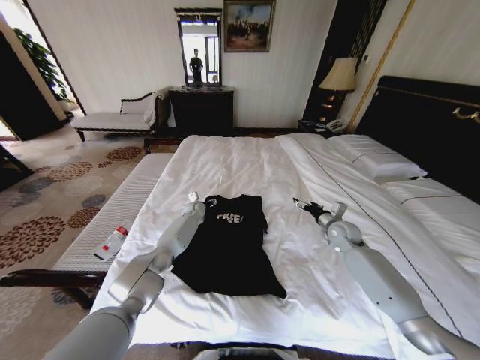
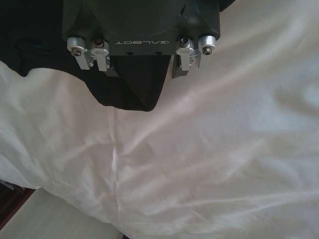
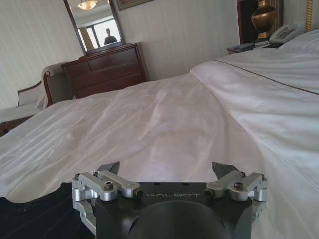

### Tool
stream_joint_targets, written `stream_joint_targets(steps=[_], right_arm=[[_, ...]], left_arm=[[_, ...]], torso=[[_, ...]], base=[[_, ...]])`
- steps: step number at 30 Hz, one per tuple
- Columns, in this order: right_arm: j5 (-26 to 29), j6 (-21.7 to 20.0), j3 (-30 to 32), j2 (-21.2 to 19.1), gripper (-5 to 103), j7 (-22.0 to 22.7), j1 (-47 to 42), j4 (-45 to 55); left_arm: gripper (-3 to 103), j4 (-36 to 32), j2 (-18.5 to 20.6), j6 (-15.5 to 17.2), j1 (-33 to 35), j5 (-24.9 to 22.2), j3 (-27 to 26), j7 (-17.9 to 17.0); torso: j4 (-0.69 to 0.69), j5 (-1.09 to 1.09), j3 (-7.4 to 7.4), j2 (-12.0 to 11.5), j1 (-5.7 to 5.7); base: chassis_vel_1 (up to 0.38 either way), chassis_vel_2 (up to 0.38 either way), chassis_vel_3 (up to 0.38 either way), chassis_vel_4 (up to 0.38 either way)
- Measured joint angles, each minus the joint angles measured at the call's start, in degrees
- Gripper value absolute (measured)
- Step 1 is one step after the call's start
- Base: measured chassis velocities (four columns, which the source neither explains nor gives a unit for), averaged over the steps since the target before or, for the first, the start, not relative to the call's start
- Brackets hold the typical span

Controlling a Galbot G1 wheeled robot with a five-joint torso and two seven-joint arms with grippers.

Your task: Fold the clothes on the bed.

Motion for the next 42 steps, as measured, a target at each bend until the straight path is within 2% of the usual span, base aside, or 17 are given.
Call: stream_joint_targets(steps=[2,3,5,8,12,14,16,24,30,32,34,36,40,42], right_arm=[[0.0,-0.1,0.0,-0.1,100,0.0,-0.3,0.0],[0.0,-0.1,0.0,-0.1,100,0.0,-0.3,0.0],[0.0,-0.2,0.0,0.0,100,0.0,-0.5,0.1],[-0.1,-0.3,-0.1,0.1,100,0.0,-0.6,0.1],[-0.2,-0.6,-0.4,0.5,100,0.0,-0.8,0.1],[-0.2,-0.6,-0.5,0.6,100,0.0,-0.8,0.1],[-0.3,-0.6,-0.5,0.6,100,0.0,-0.9,0.1],[-0.4,-0.7,-0.5,0.7,100,0.0,-1.5,0.4],[-0.7,-0.7,-0.8,1.1,100,-0.2,-1.7,0.1],[-0.7,-0.7,-1.3,1.3,100,-0.3,-1.3,-0.1],[-0.9,-0.7,-2.3,1.8,100,-0.5,-0.4,-0.6],[-0.9,-0.7,-2.5,1.9,100,-0.6,-0.3,-0.6],[-1.0,-0.7,-3.7,2.5,100,-0.7,0.9,-1.0],[-1.0,-0.7,-4.2,2.6,100,-0.7,1.4,-1.0]], left_arm=[[46,-0.2,0.0,-0.4,0.0,0.1,-0.1,-0.4],[46,-0.2,0.0,-0.4,0.0,0.1,-0.1,-0.4],[35,-0.5,0.2,-0.7,0.0,0.2,-0.1,-0.6],[29,-0.7,0.5,-0.8,0.0,0.2,0.0,-0.6],[9,-1.3,1.6,-0.8,0.0,-0.1,0.3,-0.7],[9,-1.4,1.9,-0.8,0.0,-0.2,0.4,-0.6],[2,-1.4,2.3,-0.8,-0.1,-0.3,0.6,-0.4],[2,-0.9,2.5,-0.8,-0.6,-0.2,1.4,0.3],[2,5.8,1.9,-0.9,-4.5,0.8,1.8,3.3],[2,6.2,2.1,-0.9,-4.9,1.0,1.8,3.5],[2,7.4,2.7,-0.9,-6.0,1.5,1.7,3.8],[2,7.9,2.6,-0.9,-6.5,1.6,1.7,3.9],[2,11.2,2.2,-0.8,-8.7,2.9,1.5,5.3],[2,12.1,2.3,-0.8,-9.5,3.4,1.4,5.8]], torso=[[-0.02,0.0,0.0,0.0,0.0],[-0.02,0.0,0.0,0.0,0.0],[-0.04,0.0,0.0,0.0,0.0],[-0.03,0.01,0.0,0.0,0.0],[-0.01,0.0,0.0,0.0,0.0],[-0.01,0.0,0.0,0.0,0.0],[-0.02,0.0,0.0,0.0,0.0],[-0.02,0.0,0.0,0.0,0.0],[-0.06,0.0,0.0,0.0,0.0],[-0.05,0.0,0.0,0.0,0.0],[0.03,0.01,0.0,0.0,0.0],[0.03,0.01,0.0,0.0,0.0],[-0.06,0.0,0.0,0.0,0.0],[-0.05,0.01,0.0,0.0,0.0]], base=[[0.0,0.0,0.0,0.0],[0.0,0.0,0.0,0.0],[0.0,0.0,0.0,0.0],[0.0,0.0,0.0,0.0],[0.0,0.0,0.0,0.0],[0.0,0.0,0.0,0.0],[0.0,0.0,0.0,0.0],[0.0,0.0,0.0,0.0],[0.0,0.0,0.0,0.0],[0.0,0.0,0.0,0.0],[0.0,0.0,0.0,0.0],[0.0,0.0,0.0,0.0],[0.0,0.0,0.0,0.0],[0.0,0.0,0.0,0.0]])
